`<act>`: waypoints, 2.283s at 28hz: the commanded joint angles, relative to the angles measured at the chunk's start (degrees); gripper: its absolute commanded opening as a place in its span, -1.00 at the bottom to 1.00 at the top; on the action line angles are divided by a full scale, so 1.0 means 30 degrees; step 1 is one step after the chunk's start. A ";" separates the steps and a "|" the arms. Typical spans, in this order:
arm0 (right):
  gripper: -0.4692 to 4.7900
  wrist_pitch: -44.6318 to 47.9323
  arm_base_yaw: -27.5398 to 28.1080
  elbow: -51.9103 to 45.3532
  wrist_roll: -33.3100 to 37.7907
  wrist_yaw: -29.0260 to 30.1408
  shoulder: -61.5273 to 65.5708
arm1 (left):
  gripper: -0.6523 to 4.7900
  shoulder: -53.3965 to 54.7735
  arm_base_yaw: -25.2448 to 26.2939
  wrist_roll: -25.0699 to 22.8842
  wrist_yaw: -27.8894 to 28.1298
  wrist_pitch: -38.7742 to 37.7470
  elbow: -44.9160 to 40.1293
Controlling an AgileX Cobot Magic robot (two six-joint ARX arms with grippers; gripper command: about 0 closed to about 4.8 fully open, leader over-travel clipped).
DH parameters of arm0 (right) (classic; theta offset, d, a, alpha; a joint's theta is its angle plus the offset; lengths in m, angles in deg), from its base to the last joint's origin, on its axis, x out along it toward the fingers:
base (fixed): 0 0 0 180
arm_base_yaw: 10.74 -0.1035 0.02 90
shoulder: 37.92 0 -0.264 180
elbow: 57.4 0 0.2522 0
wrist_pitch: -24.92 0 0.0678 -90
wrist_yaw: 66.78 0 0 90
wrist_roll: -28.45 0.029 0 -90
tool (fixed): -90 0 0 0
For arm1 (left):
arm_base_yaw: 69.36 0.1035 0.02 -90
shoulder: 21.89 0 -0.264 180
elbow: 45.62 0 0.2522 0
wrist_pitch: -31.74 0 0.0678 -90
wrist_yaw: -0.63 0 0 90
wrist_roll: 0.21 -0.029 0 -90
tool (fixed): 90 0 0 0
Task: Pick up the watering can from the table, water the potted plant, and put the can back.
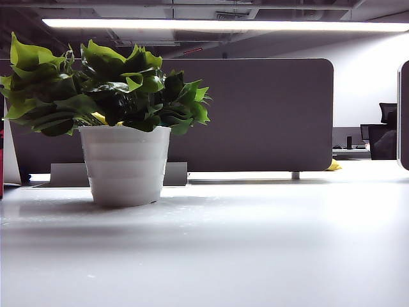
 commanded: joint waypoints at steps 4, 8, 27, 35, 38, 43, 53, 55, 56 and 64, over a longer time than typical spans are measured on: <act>-0.84 0.0335 0.0000 -0.4911 0.3694 -0.0816 -0.4991 | -0.78 -0.1392 -0.0175 0.1049 -0.3796 -0.2208 0.0080; -0.84 0.0000 0.0000 -1.0105 0.3759 -0.1829 -0.9821 | -0.78 -0.1588 -0.0182 0.1479 -0.4619 -0.2565 0.0073; -0.84 0.5355 0.0466 -2.3416 0.2608 -0.3162 -1.3719 | -0.78 0.1894 -0.9486 0.1304 -0.4459 0.0444 -0.0095; -0.84 1.3879 0.4182 -2.4720 0.2295 0.0138 -0.7949 | -0.78 0.3184 -0.9908 0.1202 -0.4408 0.1552 -0.0095; -0.84 1.6247 0.5107 -2.4392 0.2310 0.1202 -0.5770 | -0.78 0.3271 -0.9908 0.0787 -0.4408 0.1800 -0.0095; -0.84 1.8841 0.5326 -2.4101 0.1938 0.1457 -0.2929 | -0.78 0.3388 -0.9908 0.0729 -0.4415 0.1829 -0.0095; -0.84 2.1711 0.5268 -2.4013 0.1195 0.1690 0.0255 | -0.78 0.5297 -0.9981 -0.0189 -0.5166 0.2149 -0.0109; -0.84 2.1850 0.5260 -2.4013 0.0510 0.1690 0.0357 | -0.78 0.5901 -1.0047 -0.0022 -0.5515 0.2827 -0.0109; -0.84 2.1842 0.5260 -2.4013 0.0525 0.1690 0.0357 | -0.78 0.6149 -1.0047 -0.0066 -0.6011 0.3111 -0.0109; -0.84 2.1864 0.5282 -2.4013 0.0503 0.1683 0.0903 | -0.78 0.7497 -1.0134 -0.0044 -0.6754 0.3687 -0.0109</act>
